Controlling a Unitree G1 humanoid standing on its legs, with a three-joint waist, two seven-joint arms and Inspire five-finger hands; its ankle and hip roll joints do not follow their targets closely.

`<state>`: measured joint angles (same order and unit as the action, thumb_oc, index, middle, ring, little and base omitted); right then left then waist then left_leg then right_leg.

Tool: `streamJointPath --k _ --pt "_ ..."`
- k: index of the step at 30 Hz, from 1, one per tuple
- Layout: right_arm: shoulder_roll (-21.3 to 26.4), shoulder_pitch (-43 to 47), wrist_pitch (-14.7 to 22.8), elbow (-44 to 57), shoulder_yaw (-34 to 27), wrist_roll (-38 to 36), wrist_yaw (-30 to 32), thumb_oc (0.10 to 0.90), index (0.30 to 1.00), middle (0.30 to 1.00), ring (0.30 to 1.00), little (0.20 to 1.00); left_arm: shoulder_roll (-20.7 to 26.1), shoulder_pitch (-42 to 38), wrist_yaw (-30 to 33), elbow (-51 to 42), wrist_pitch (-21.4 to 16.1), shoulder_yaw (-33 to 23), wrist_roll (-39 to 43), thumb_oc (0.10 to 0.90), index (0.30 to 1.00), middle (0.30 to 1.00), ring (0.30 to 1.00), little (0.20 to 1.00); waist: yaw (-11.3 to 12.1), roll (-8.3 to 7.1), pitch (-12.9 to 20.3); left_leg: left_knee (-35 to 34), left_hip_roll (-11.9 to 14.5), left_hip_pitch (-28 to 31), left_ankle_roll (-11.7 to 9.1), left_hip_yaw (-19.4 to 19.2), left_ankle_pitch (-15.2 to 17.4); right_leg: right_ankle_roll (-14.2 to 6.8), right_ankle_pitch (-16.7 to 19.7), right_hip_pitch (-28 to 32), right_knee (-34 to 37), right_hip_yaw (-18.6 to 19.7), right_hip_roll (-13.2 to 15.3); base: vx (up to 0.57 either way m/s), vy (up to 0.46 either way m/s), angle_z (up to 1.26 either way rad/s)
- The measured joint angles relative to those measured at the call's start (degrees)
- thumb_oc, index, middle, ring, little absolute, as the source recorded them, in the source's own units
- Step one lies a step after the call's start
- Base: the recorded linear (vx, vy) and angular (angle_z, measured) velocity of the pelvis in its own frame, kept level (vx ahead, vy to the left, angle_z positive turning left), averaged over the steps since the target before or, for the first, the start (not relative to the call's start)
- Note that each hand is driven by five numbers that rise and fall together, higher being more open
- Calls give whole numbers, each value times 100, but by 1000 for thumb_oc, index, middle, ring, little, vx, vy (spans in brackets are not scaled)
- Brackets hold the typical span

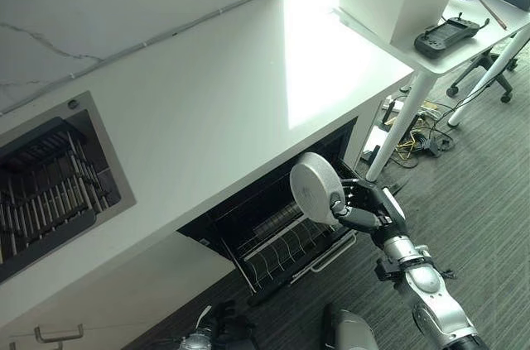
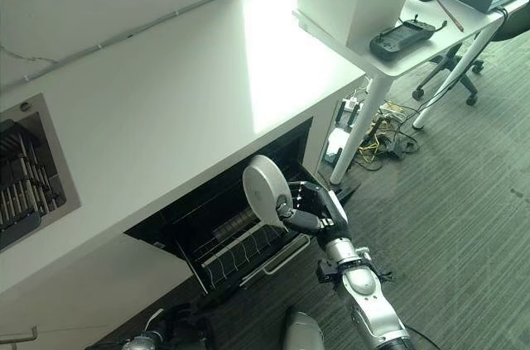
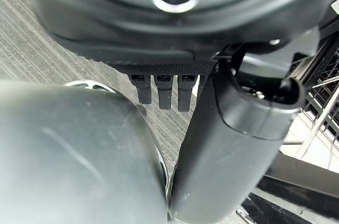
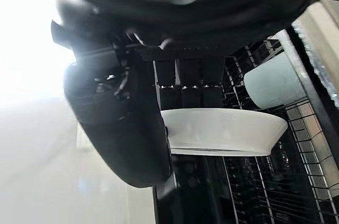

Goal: Place the dishes in the dishwasher.

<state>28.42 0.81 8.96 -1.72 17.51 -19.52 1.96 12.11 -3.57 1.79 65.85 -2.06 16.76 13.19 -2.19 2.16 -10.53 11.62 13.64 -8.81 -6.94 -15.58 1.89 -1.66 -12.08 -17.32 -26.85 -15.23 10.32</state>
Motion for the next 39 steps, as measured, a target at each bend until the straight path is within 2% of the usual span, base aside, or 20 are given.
streamJointPath --k 2,6,9,14,18,22,25,29,36,39 --pt "136 78 -206 107 166 170 -2 400 300 300 300 300 1 -19 0 7 -46 -25 2 800 900 900 900 900 89 1 -1 0 0 0 1 20 0 -3 -2 12 0 -17 2 -3 9 4" --pt "173 482 -603 103 642 793 -211 400 300 300 300 300 1 -41 -4 54 -47 -56 -1 800 900 900 900 900 98 2 -3 0 0 -8 3 37 1 -26 -30 29 -1 -73 27 5 -1 3" --pt "228 654 -743 85 939 1219 -496 400 300 300 300 300 3 -70 -7 86 -39 -68 -4 800 900 900 900 900 138 1 -3 -2 -1 -10 1 52 0 -25 -30 40 -2 -95 31 -4 -2 1" --pt "377 1183 -792 -379 1648 1973 -1107 400 300 300 300 300 11 -159 -94 114 -26 -62 -21 800 900 900 900 900 301 -17 -15 -2 -5 -21 -35 161 -21 -11 -28 103 -4 -180 41 -1 -41 9" --pt "624 2107 -765 -788 2428 2692 -1762 400 300 300 300 300 57 -311 -232 118 46 -59 -92 800 900 900 900 900 576 -102 -66 1 23 -25 -68 289 -41 18 -65 198 -5 -332 40 8 -77 16" --pt "768 2716 -445 -1076 2718 3308 -2154 400 300 300 300 300 90 -438 -342 105 47 -61 -287 800 900 900 900 900 782 -203 -107 -3 24 -43 -102 434 -61 21 -105 292 -5 -483 52 51 -57 17" --pt "812 2959 -223 -1258 2881 3574 -2188 400 300 300 300 300 196 -432 -424 68 41 -66 -287 800 900 900 900 900 864 -317 -114 0 36 -33 -102 485 -61 10 -120 362 15 -576 55 43 -72 10" --pt "758 3506 -120 -1685 3115 4110 -2068 400 300 300 300 300 376 -424 -470 3 29 -131 -220 800 900 900 900 900 1001 -560 -109 10 118 -16 -107 499 -64 50 -126 399 41 -669 -5 3 -38 -1" --pt "713 3705 28 -2625 3122 4655 -1227 400 300 300 300 300 574 -436 -497 -186 -34 -110 -1 800 900 900 900 900 1204 -629 -132 56 125 -266 -132 733 -80 78 -108 378 103 -900 -22 -32 -34 13" --pt "457 3809 72 -3013 3123 4670 -716 400 300 300 300 300 713 -456 -511 -271 -109 -103 7 800 900 900 900 900 1220 -734 -233 95 145 -374 -149 825 -90 89 -105 345 125 -941 -71 -59 8 8"
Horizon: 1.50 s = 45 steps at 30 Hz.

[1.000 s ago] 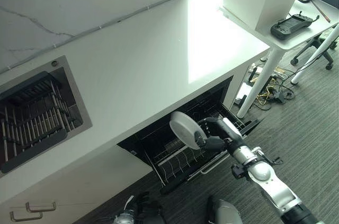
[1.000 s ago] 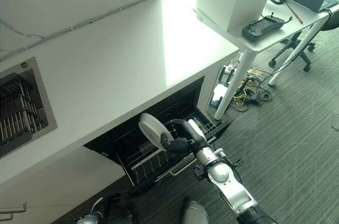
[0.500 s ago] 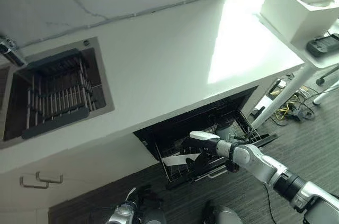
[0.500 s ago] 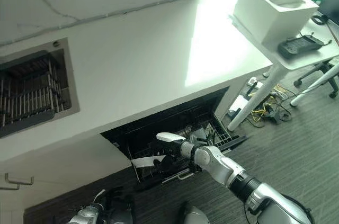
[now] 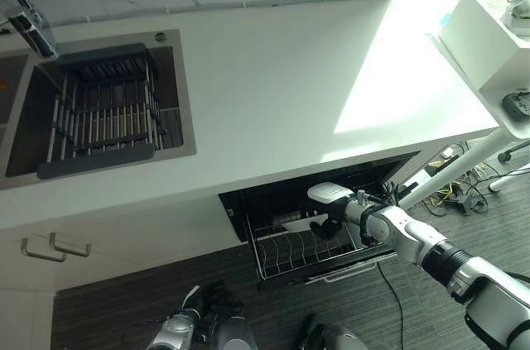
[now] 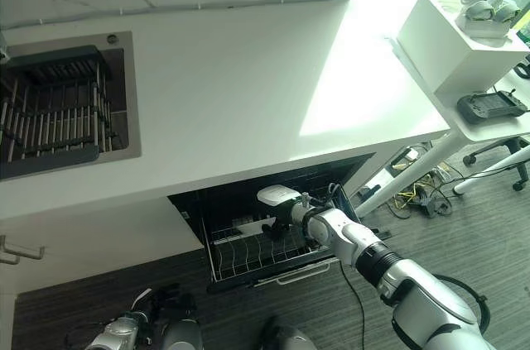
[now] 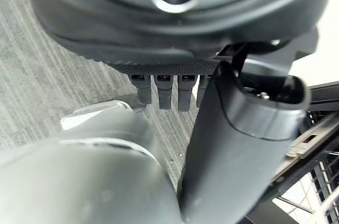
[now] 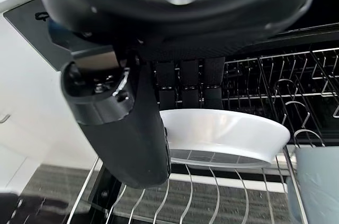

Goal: Place the dishes in the dishwasher.

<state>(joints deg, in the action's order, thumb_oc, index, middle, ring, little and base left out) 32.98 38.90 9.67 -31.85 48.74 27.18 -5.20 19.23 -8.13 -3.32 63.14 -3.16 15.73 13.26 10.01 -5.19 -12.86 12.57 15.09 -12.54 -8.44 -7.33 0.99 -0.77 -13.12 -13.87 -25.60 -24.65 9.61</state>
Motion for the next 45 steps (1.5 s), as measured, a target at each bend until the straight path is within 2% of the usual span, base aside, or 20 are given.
streamJointPath --k 2,5,7,10,11,13,16,20,23,29,33,37,41,45 --pt "-98 131 5 -247 -1 84 341 400 300 300 300 300 28 -59 2 -57 -65 76 -4 800 900 900 900 900 13 -6 -44 21 -18 -136 -18 17 -13 19 19 -121 -2 2 20 -66 77 4" --pt "-103 260 -32 -617 -141 86 899 400 300 300 300 300 55 -243 -1 -123 -206 435 -44 800 900 900 900 900 109 119 -273 93 -52 -313 -23 91 -19 15 63 -218 -10 -31 75 -80 48 11" --pt "-102 279 -40 -698 -176 90 1177 400 300 300 300 300 59 -264 4 -244 -248 441 -61 800 900 900 900 900 141 158 -357 119 -97 -399 -19 123 -18 15 74 -279 -23 -38 96 -146 50 11" --pt "-158 414 154 -1160 -160 108 1719 400 300 300 300 300 168 -491 8 -332 -352 817 -51 800 900 900 900 900 143 234 -533 211 -121 -639 -7 225 -28 27 84 -422 -60 -121 125 -109 46 11" --pt "-334 538 150 -1408 -159 211 2219 400 300 300 300 300 188 -698 16 -343 -353 936 -48 800 900 900 900 900 129 274 -677 252 -121 -820 1 228 -52 63 111 -617 -116 -115 142 -69 72 -3" --pt "-372 582 132 -1395 -150 233 2576 400 300 300 300 300 167 -876 15 -345 -353 947 -34 800 900 900 900 900 121 326 -824 256 -121 -883 4 222 -81 88 140 -691 -154 -114 153 -48 81 -3" --pt "-507 596 127 -1600 -112 514 3384 400 300 300 300 300 158 -1089 23 -338 -387 1126 40 800 900 900 900 900 111 423 -914 250 -133 -949 14 227 -100 98 150 -757 -190 -120 170 -52 73 1" --pt "-750 651 87 -1961 -108 700 3948 400 300 300 300 300 138 -1168 22 -408 -617 1348 212 800 900 900 900 900 109 584 -998 236 -178 -1032 23 310 -138 95 142 -809 -220 -172 222 -41 60 9" --pt "-815 727 -9 -2015 -104 860 4232 400 300 300 300 300 57 -1169 27 -437 -676 1390 218 800 900 900 900 900 132 653 -1037 213 -242 -1271 51 316 -227 105 139 -1085 -301 -167 306 -42 53 9" --pt "-1028 857 -137 -2248 19 1046 4542 400 300 300 300 300 17 -1174 43 -499 -709 1576 228 800 900 900 900 900 129 760 -1094 121 -280 -1332 47 353 -303 104 104 -1190 -358 -162 332 -2 10 3" --pt "-1009 1086 -137 -2289 100 1116 4556 400 300 300 300 300 40 -1180 69 -888 -838 1697 226 800 900 900 900 900 123 763 -1096 -2 -314 -1437 44 372 -426 128 87 -1387 -472 -165 381 -52 10 5" --pt "-941 1297 -249 -2286 235 1091 4552 400 300 300 300 300 137 -1228 176 -1109 -840 1777 228 800 900 900 900 900 112 765 -1097 -10 -310 -1623 55 466 -488 61 -26 -1577 -617 -194 407 -14 -27 8" --pt "-900 1341 -324 -2276 233 1084 4545 400 300 300 300 300 260 -1220 174 -1152 -784 1776 234 800 900 900 900 900 119 762 -1095 -93 -279 -1658 37 490 -581 75 -43 -1618 -648 -253 408 11 -39 7" --pt "-899 1353 -409 -2195 235 1083 4392 400 300 300 300 300 261 -1226 172 -1151 -509 1724 234 800 900 900 900 900 115 761 -1095 -102 -256 -1684 29 484 -599 78 -40 -1651 -650 -256 389 0 0 0"
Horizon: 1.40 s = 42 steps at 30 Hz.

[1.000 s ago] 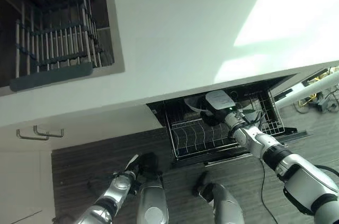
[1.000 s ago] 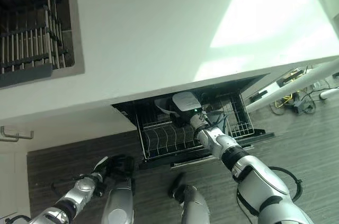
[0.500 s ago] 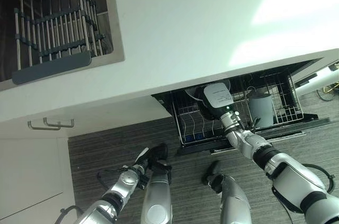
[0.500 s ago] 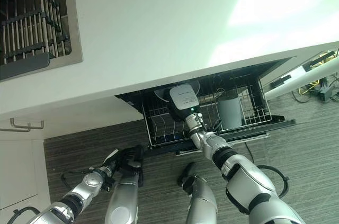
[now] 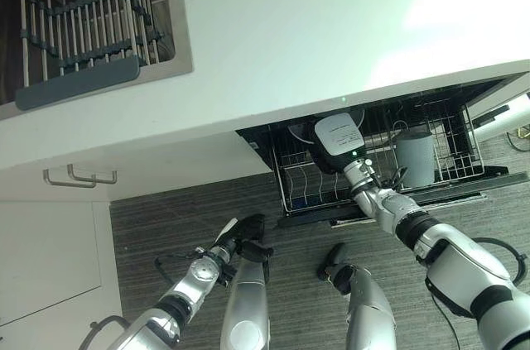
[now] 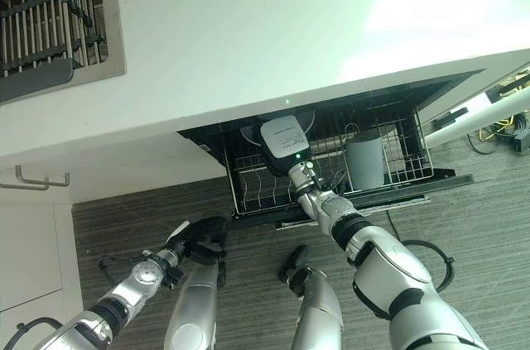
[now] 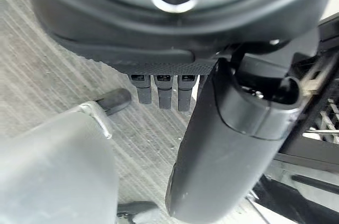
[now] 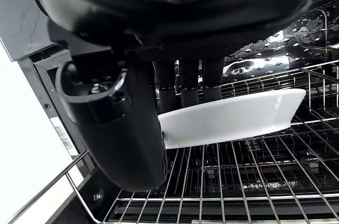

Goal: Place the dishes in the dishwasher.

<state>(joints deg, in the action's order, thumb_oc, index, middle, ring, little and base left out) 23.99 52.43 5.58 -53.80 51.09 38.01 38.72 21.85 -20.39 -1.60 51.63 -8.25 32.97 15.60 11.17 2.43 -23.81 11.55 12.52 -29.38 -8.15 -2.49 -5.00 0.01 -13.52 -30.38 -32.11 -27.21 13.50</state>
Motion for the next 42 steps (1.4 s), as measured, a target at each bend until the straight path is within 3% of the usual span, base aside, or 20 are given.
streamJointPath --k 4,5,6,10,11,14,17,19,22,25,28,36,42 --pt "-1 5 -76 1 0 -51 -189 400 300 300 300 300 -4 -8 -7 -4 92 1 0 800 900 900 900 900 -3 -1 0 1 2 -10 0 1 -2 4 3 -1 -3 -1 -4 0 0 0" --pt "0 2 -88 0 -1 -84 -206 745 818 818 818 818 -4 -8 -6 -8 95 0 1 800 900 900 900 900 -3 -3 0 1 1 -12 0 2 -2 5 3 -1 -3 -1 -4 0 0 0" --pt "8 -18 -107 -10 -10 -126 -213 800 900 900 900 900 -3 -9 -10 -40 159 -10 4 800 900 900 900 900 -5 -6 2 1 1 -13 1 5 -2 5 3 3 -3 -1 -3 21 13 3" --pt "-71 -16 -302 -94 -25 -300 -357 800 900 900 900 900 -12 -47 -44 -62 337 -8 214 800 900 900 900 900 -6 -10 2 -2 -16 25 3 24 -2 56 32 64 -3 -1 -1 2 10 5" --pt "-126 -19 -461 -196 -130 -546 -415 800 900 900 900 900 -18 -55 -45 -62 341 -10 215 800 900 900 900 900 -2 -10 1 -3 -38 19 2 57 -11 62 36 76 -2 -1 8 -22 31 12" --pt "-297 -24 -369 -514 -739 -1393 -643 800 900 900 900 900 -106 -36 -66 -39 418 -90 224 800 900 900 900 900 1 -10 1 -3 -79 20 -19 64 -24 72 42 88 -1 3 41 -4 33 6" --pt "-331 -198 -371 -500 -912 -2212 -1528 800 900 900 900 900 -108 2 -156 -42 444 -241 222 800 900 900 900 900 9 -10 0 2 -88 53 -13 58 -20 85 53 137 -20 2 55 31 -28 3" --pt "-290 -328 -309 -419 -939 -2472 -1759 800 900 900 900 900 -94 19 -165 -51 501 -323 221 800 900 900 900 900 -4 -15 -2 6 -83 144 -12 58 -19 85 53 254 -10 -7 44 59 -138 6" --pt "48 -240 -377 -178 -884 -3382 -3301 800 900 900 900 900 217 14 -331 -502 769 -384 216 800 900 900 900 900 -1 -54 2 -8 9 357 -18 125 -14 69 -49 574 95 -78 -88 51 -184 12" --pt "243 -289 -756 519 -856 -3939 -4295 800 900 900 900 900 486 63 -388 -742 997 -600 206 800 900 900 900 900 3 -398 27 -13 129 355 -29 167 -19 43 -155 574 55 -117 -204 28 -105 0" --pt "458 -583 -1257 1393 -838 -4158 -4910 800 900 900 900 900 537 195 -387 -776 1199 -737 199 800 900 900 900 900 -50 -623 25 -17 164 348 -66 159 -30 58 -149 561 74 -118 -257 18 -23 -5" --pt "835 -1209 -2086 2886 -1190 -4247 -5418 800 900 900 900 900 534 594 -362 -838 1319 -1089 200 800 900 900 900 900 -163 -659 21 19 188 350 -87 -28 -30 175 59 523 217 14 -275 -23 46 -8" --pt "1037 -1562 -2098 3482 -1575 -4241 -5332 800 900 900 900 900 530 622 -274 -786 1287 -1158 202 800 900 900 900 900 -289 -665 8 12 204 342 -69 -50 -18 157 92 526 299 37 -313 2 11 -2"
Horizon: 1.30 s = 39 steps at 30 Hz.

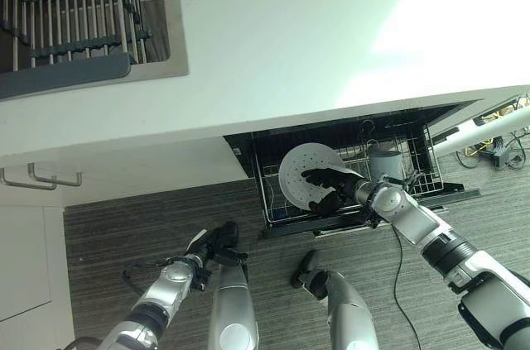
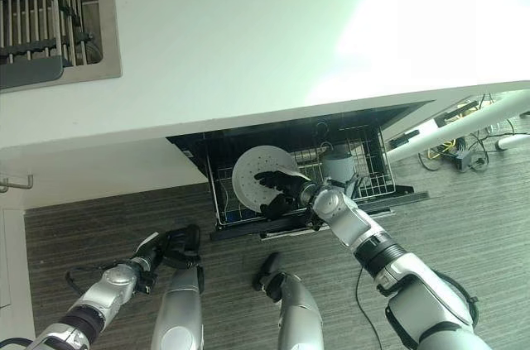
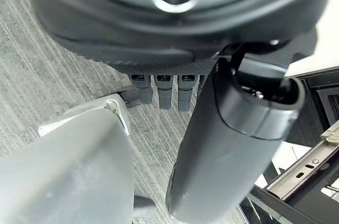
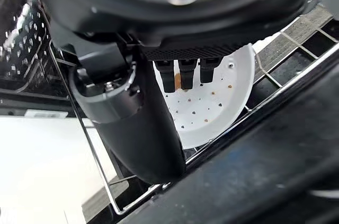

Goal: Place the dishes in the dishwasher.

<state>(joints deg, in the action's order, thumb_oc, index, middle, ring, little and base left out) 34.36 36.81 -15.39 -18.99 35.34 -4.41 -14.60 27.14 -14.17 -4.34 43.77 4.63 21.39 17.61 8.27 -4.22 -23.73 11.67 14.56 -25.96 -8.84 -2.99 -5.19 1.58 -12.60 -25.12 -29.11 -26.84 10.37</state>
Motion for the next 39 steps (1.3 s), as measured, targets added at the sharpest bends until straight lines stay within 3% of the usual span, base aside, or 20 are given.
streamJointPath --k 7,9,14,17,20,24,26,28,33,35,39 --pt "-25 -522 305 773 -728 -222 568 800 900 900 900 900 -352 4 54 285 -111 -274 18 800 900 900 900 900 -134 111 -115 1 -6 28 41 -138 26 -11 72 -26 62 113 -9 38 16 -7" --pt "-277 -895 504 1081 -1095 -566 623 800 900 900 900 900 -577 -54 152 772 -186 -427 17 800 900 900 900 900 -233 163 -159 -6 4 206 58 -168 39 -2 83 164 97 118 -24 104 -39 -3" --pt "-250 -1688 639 2061 -1295 -1622 -276 800 900 900 900 900 -646 13 173 1411 -325 -481 25 800 900 900 900 900 -481 210 -146 -10 38 619 135 -302 178 -60 32 618 222 144 -69 123 -88 0" --pt "-222 -2084 737 2335 -1337 -2117 -756 800 900 900 900 900 -814 100 235 1759 -388 -657 25 800 900 900 900 900 -510 334 -45 -48 44 821 133 -368 221 -81 11 791 221 168 -60 99 -100 -2" --pt "-222 -2390 970 2356 -1541 -2448 -941 800 900 900 900 900 -1060 409 246 1884 -487 -930 150 800 900 900 900 900 -520 524 202 -46 34 933 135 -421 276 -101 -18 865 229 226 -43 109 -47 -5" --pt "-246 -2926 1231 2539 -2388 -2640 -867 800 900 900 900 900 -1332 716 225 2175 -572 -1172 339 800 900 900 900 900 -642 662 555 -20 37 1126 130 -496 370 -119 -52 1039 268 284 -40 115 -34 -6" --pt "-265 -3187 1508 2653 -2777 -2673 -558 800 900 900 900 900 -1438 872 105 2327 -481 -1440 932 800 900 900 900 900 -798 649 739 12 49 1235 121 -553 442 -130 -86 1125 270 328 -47 133 -28 -13" --pt "-415 -3564 1945 2731 -3301 -2481 25 800 900 900 900 900 -1545 1096 36 2514 -362 -2079 1446 800 900 900 900 900 -885 636 931 20 80 1409 115 -672 535 -138 -119 1233 290 435 -71 141 21 -24" --pt "-1080 -4242 2965 2902 -4841 -2498 1385 800 900 900 900 900 -1604 1569 -140 2676 -343 -2276 1708 800 900 900 900 900 -1320 682 1305 316 180 1556 114 -1011 761 -166 -173 1372 321 626 -102 124 31 -20" --pt "-1117 -4305 3513 2202 -5271 -2492 2180 800 900 900 900 900 -1490 1703 -177 2670 -112 -2270 2053 800 900 900 900 900 -1441 663 1373 367 243 1725 90 -1184 818 -169 -172 1522 365 707 -157 117 -11 -27" --pt "-1146 -4419 3787 540 -5837 -2450 3385 800 900 900 900 900 -1479 1799 -275 2780 -88 -2158 2041 800 900 900 900 900 -1498 686 1522 319 278 1901 148 -1260 884 -175 -188 1641 406 757 -201 122 -19 -8"
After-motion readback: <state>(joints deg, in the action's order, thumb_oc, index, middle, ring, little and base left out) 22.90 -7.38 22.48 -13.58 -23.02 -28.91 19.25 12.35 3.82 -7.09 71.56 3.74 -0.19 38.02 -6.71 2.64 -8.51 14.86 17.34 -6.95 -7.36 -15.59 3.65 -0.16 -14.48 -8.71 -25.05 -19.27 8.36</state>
